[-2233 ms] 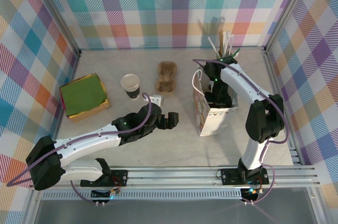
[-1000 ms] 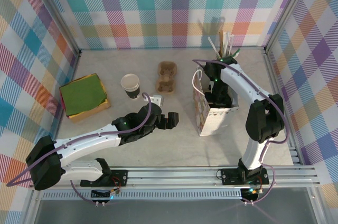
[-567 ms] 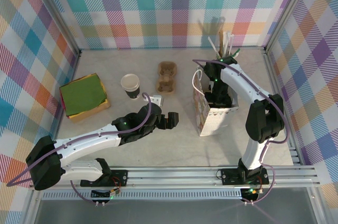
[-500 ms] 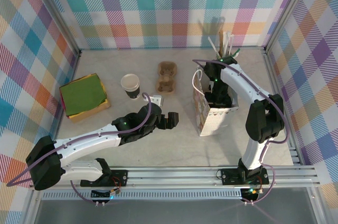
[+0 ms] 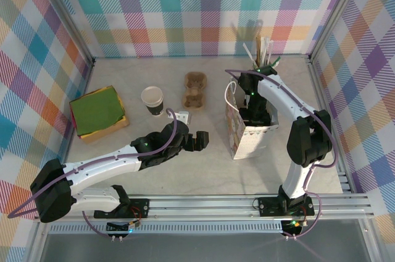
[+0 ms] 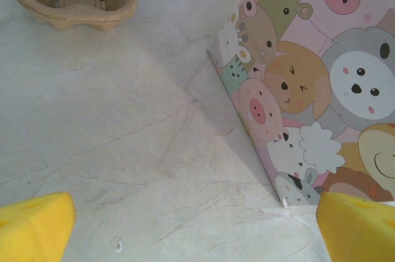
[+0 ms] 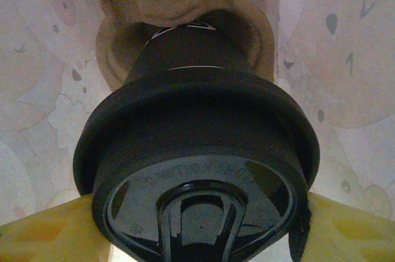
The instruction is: Pack the takeout coffee
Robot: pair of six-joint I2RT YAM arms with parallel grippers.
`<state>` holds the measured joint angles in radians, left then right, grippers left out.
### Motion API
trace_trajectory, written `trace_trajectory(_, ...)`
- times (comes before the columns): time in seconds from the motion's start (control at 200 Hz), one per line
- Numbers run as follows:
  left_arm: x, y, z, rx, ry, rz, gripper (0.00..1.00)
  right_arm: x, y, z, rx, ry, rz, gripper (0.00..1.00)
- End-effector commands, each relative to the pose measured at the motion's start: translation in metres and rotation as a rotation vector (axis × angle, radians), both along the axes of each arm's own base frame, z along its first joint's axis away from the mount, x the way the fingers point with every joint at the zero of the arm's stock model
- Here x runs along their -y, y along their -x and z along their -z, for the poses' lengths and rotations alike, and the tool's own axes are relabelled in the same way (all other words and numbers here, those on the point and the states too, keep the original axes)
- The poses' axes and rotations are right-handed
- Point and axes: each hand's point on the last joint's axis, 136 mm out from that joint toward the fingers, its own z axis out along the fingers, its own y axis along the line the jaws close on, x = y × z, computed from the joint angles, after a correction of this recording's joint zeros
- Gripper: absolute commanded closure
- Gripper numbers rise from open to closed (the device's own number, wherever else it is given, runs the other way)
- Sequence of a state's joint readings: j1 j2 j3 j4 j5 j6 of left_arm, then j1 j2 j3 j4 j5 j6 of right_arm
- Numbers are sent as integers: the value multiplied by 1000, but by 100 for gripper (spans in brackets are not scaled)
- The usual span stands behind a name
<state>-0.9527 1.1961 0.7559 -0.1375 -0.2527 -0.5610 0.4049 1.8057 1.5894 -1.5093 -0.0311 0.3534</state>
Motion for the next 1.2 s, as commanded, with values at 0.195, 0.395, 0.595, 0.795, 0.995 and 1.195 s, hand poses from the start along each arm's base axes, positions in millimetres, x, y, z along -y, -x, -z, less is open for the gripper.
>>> trace_trajectory(0.195, -1, -4, -6, -2, 12, -16, 0, -6, -3, 15, -32, -21, 1, 33)
trace_trajectory(0.395, 0, -4, -5, -5, 11, -16, 0, -7, -4, 18, -34, -24, 0, 33)
trace_trajectory(0.595, 0, -4, -5, -5, 12, -15, 0, -7, -4, 19, -36, -24, -1, 33)
trace_trajectory(0.795, 0, -4, -5, -5, 10, -17, 0, -7, -4, 18, -35, -25, 0, 33)
trace_trajectory(0.995, 0, -4, -5, -6, 12, -16, 0, -7, -4, 18, -34, -26, -1, 33)
trace_trajectory(1.195, 0, -4, -4, -8, 11, -15, 0, -7, -5, 18, -32, -26, 0, 33)
